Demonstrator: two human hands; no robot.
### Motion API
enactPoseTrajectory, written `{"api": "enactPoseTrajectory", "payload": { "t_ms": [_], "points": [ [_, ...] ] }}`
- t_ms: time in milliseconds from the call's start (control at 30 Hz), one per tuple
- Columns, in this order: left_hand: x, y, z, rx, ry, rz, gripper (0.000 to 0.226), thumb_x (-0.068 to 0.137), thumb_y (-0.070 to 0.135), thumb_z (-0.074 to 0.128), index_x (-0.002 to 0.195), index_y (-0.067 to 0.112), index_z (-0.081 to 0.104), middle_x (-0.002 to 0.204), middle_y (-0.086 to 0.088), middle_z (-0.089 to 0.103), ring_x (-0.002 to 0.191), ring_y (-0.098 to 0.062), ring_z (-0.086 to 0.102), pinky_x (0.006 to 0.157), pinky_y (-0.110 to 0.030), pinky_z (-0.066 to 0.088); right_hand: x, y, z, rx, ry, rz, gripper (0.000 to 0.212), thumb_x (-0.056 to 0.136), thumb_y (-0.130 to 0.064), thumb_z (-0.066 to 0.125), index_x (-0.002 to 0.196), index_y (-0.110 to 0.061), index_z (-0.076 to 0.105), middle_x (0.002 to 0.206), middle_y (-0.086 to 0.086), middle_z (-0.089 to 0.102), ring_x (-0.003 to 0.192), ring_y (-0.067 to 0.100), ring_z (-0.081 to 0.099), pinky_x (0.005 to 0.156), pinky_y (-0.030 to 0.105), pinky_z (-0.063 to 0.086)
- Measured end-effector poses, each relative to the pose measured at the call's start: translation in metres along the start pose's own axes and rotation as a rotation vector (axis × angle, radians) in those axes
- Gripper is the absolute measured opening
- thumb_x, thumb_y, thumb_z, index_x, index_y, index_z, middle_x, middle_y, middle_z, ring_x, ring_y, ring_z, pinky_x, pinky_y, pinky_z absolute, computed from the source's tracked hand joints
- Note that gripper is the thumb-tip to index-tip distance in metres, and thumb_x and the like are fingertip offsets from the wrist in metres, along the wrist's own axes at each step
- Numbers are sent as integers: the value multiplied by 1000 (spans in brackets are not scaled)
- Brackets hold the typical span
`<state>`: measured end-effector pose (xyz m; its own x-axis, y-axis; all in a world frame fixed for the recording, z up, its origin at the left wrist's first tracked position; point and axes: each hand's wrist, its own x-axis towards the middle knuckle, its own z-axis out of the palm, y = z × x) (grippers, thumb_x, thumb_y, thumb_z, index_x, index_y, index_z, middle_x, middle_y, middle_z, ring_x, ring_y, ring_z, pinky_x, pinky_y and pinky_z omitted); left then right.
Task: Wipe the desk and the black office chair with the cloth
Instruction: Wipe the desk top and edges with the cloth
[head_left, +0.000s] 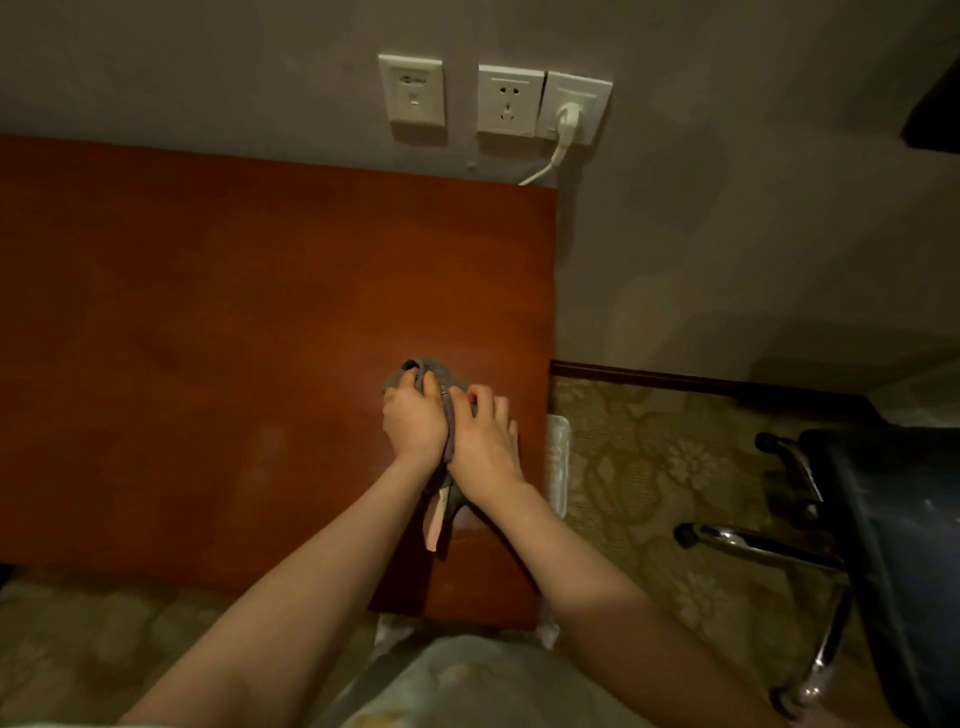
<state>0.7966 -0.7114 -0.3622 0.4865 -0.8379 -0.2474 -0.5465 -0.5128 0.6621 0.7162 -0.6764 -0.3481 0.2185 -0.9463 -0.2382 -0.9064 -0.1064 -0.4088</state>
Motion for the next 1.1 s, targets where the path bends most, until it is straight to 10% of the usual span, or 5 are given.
{"api": "enactPoseTrajectory", "payload": {
  "t_ms": [567,867,1100],
  "points": [
    [-43,101,95,-111,-177,130,36,100,25,41,125,7,59,122,-15,61,113,-32,55,89,-35,42,-17,126,-54,231,176,170,53,94,-6,49,144,-11,31,136,13,30,121,27,29,99,29,31],
    [-48,101,57,-472,-225,-152,31,96,25,48,67,15,54,83,-13,57,77,-22,50,67,-30,34,-29,113,-69,355,360,112,36,101,-23,38,135,-16,49,130,8,38,119,24,33,97,33,33],
    [-49,61,-6,-582,-222,-241,30,96,23,50,115,2,60,81,-8,60,72,-21,52,62,-31,38,-40,47,-51,625,277,87,36,101,-30,36,127,-14,56,123,8,40,113,25,44,98,32,36]
  ]
}}
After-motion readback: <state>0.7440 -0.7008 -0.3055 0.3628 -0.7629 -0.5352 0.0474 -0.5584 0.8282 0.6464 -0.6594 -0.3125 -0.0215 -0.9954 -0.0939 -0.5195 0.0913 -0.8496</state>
